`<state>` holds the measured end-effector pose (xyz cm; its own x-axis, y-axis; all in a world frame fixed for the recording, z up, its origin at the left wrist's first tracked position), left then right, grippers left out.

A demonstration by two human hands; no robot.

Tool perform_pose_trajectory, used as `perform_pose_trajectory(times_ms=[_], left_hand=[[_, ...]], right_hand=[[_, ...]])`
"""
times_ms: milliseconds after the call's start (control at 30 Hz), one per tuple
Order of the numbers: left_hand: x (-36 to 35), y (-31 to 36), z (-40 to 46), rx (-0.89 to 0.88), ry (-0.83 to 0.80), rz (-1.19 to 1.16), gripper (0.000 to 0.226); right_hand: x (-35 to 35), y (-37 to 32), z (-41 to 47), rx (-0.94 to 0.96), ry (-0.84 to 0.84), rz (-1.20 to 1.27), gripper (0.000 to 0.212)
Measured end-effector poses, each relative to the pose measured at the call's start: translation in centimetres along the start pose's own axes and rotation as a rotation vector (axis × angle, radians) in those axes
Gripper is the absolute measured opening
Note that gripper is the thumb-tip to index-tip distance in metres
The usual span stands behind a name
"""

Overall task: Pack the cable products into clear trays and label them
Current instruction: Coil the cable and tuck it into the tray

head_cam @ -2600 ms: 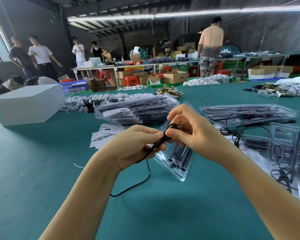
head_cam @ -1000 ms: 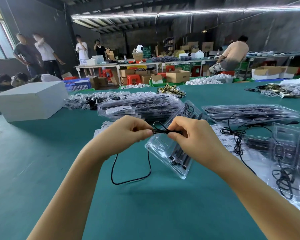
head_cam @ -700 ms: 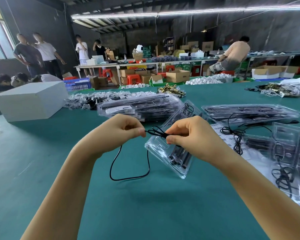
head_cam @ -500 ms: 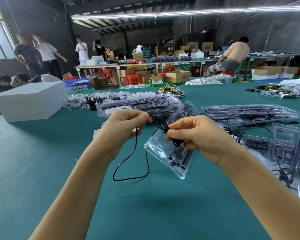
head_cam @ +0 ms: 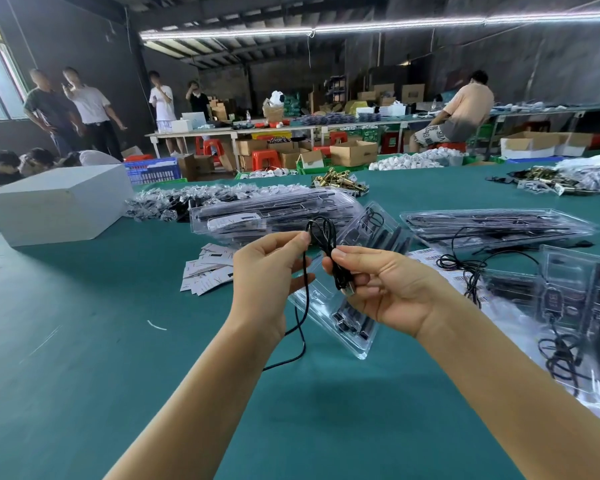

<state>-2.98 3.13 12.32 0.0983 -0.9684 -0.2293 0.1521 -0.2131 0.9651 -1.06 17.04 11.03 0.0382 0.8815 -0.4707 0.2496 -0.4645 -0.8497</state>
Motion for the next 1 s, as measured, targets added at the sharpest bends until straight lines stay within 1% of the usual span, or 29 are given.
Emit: perform_pose_trajectory(times_ms=[100, 167, 267, 333, 433, 533, 633, 700, 800, 867, 1000], left_hand=[[-0.3, 0.1, -0.2, -0.053, -0.019, 0.08, 0.012], [-0.8, 0.0, -0.4, -0.057, -0.062, 0.083, 0.014], [-1.5, 0.1, -0.8, -0.043, -0.128, 0.039, 0.034], [-2.0, 0.2, -1.1, -0.038, -0.169, -0.009, 0.041], [-2.6, 0.0, -1.6, -0.048, -0.212, -0.025, 0.042], [-2.9, -0.1, -1.9, -0.082, -0.216, 0.002, 0.036], [-2.8, -0.2, -2.2, -0.122, -0.178, 0.048, 0.025], [-2.8, -0.4, -2.2, -0.127, -0.157, 0.062, 0.02], [-2.9, -0.8, -2.2, -0.075, -0.153, 0.039, 0.021], [-2.9, -1.2, -2.2, -0.05, -0.152, 0.028, 0.024], [-2.9, -1.6, -2.2, 0.0, -0.157, -0.031, 0.03]], right_hand=[[0.2, 0.0, 0.2, 0.045, 0.046, -0.009, 0.009], [0.1, 0.0, 0.3, 0.076, 0.064, -0.026, 0.009], [0.0, 0.0, 0.3, 0.119, 0.083, -0.04, 0.01], [0.2, -0.2, 0.3, 0.161, 0.117, -0.05, 0.009], [0.6, -0.4, 0.3, 0.215, 0.17, -0.058, 0.008], [0.9, -0.4, 0.3, 0.263, 0.219, -0.081, 0.009], [0.4, -0.5, -0.3, 0.423, 0.254, -0.234, 0.008], [0.0, -0.6, -1.0, 0.576, 0.27, -0.363, 0.015], [-0.4, -1.0, -1.9, 0.762, 0.377, -0.694, 0.017], [-0.8, -1.2, -2.5, 0.837, 0.427, -0.891, 0.015], [-1.9, -1.0, -3.4, 0.918, 0.57, -1.311, 0.025]])
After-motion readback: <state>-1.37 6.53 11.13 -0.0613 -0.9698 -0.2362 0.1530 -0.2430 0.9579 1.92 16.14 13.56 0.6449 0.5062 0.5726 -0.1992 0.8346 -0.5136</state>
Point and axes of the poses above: each hand's wrist, its own z-axis towards the middle knuckle, its own x-axis out of the back of the hand, y = z × x, the point moved 5 cm from there along z, towards the middle knuckle, and after that the axes turned 4 degrees about y, right-handed, at the moved point
